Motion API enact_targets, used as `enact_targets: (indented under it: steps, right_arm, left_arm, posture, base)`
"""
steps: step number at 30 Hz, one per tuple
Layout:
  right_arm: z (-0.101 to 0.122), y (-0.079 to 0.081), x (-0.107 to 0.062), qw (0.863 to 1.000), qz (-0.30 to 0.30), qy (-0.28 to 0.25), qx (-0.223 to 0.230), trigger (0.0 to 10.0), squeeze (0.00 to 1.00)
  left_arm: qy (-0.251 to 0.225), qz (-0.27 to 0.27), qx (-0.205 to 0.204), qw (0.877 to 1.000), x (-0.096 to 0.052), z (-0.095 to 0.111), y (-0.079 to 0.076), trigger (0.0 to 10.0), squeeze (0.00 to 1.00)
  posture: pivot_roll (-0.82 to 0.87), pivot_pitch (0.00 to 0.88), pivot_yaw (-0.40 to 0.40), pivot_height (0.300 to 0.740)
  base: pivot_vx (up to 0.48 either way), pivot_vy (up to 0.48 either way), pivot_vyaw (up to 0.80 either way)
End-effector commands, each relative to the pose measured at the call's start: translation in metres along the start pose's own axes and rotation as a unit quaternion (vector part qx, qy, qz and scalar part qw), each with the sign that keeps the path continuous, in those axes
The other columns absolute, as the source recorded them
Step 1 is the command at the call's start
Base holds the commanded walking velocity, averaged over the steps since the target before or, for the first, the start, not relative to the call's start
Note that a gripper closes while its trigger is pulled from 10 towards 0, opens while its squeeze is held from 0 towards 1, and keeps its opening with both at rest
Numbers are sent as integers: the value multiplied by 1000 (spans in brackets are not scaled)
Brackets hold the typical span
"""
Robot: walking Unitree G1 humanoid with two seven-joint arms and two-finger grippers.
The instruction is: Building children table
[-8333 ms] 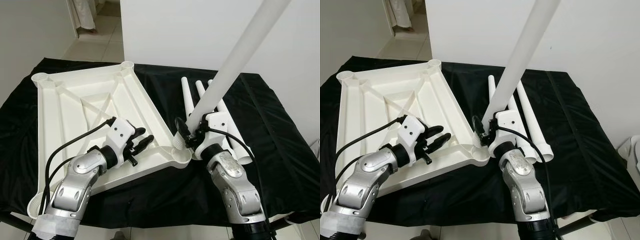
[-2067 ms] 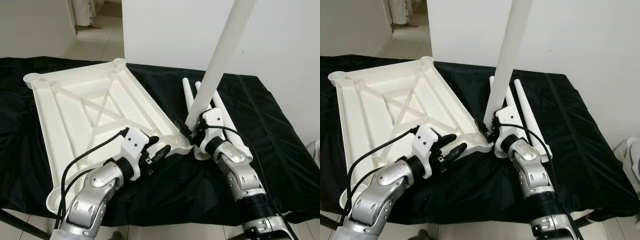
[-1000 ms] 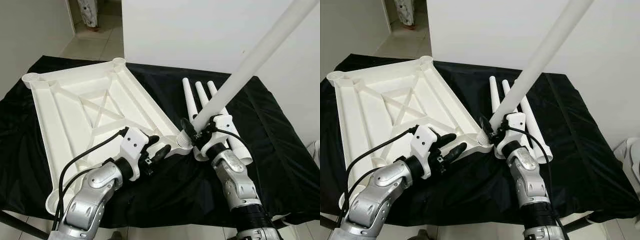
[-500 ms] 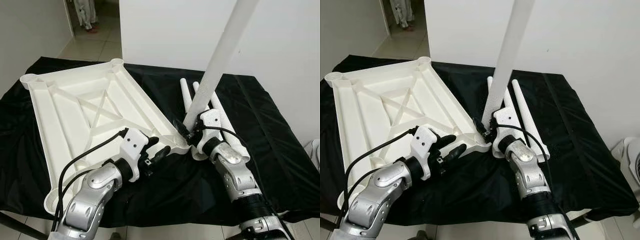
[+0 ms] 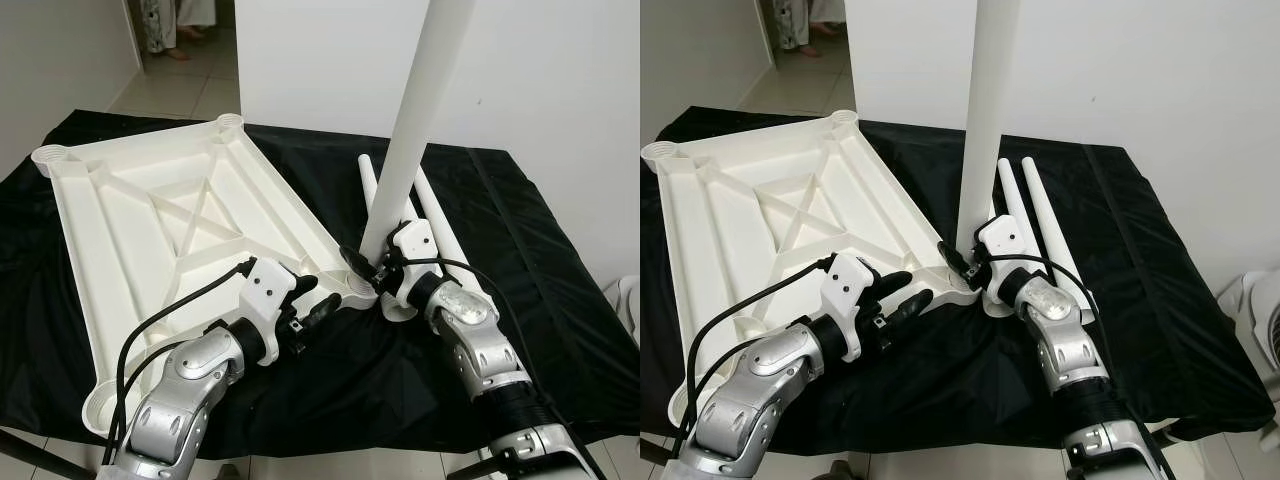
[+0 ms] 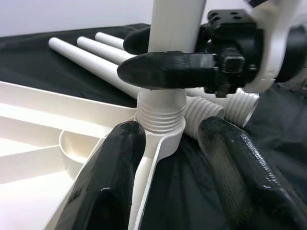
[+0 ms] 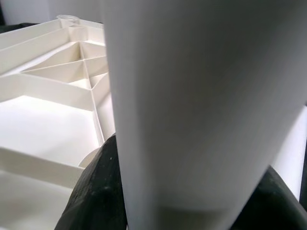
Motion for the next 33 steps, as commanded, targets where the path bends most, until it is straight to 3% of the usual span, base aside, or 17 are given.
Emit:
enact_targets:
  steps: [1, 4, 11, 20, 23, 33]
  right_arm:
    - [-37, 0, -9, 995, -18, 84, 48, 10000, 0]
    - [-39, -10, -8, 991, -48, 93, 84, 10000, 0]
    - [-42, -15, -7, 989, -62, 98, 96, 10000, 0]
    - [-46, -12, -8, 986, -66, 95, 120, 10000, 0]
    - [-51, -9, -7, 978, -85, 105, 158, 10000, 0]
    - [-47, -3, -7, 986, -88, 81, 114, 10000, 0]
  left_arm:
    - [-1, 23, -1, 1000, -2, 1, 2, 10000, 0]
    - [-2, 23, -2, 1000, -1, 2, 2, 10000, 0]
    - [-4, 25, 0, 1000, 0, 3, 3, 10000, 0]
    - [-5, 27, -1, 1000, 0, 3, 3, 10000, 0]
    - [-5, 28, -3, 1000, 0, 3, 3, 10000, 0]
    - [-5, 30, -3, 1000, 0, 3, 4, 10000, 0]
  posture:
    - [130, 34, -59, 740]
    - [127, 36, -59, 740]
    - [126, 39, -61, 740]
    - [124, 43, -63, 740]
    - [123, 45, -63, 740]
    - [124, 45, -66, 740]
  base:
    - [0, 0, 0]
    - [0, 0, 0]
    - [0, 0, 0]
    - [0, 0, 0]
    - [0, 0, 0]
    - [0, 0, 0]
Point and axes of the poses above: a point about 5 cm out from each wrist's last joint towards the gripper, its own x axis pointing out of the wrist towards the gripper, its own z axis along the axis of the wrist's last joint, y = z × x, the point moved 1 cm from there along x, pointing out of the wrist towards the gripper, and after that the axes turned 2 degrees about -x, right-handed, at the moved point
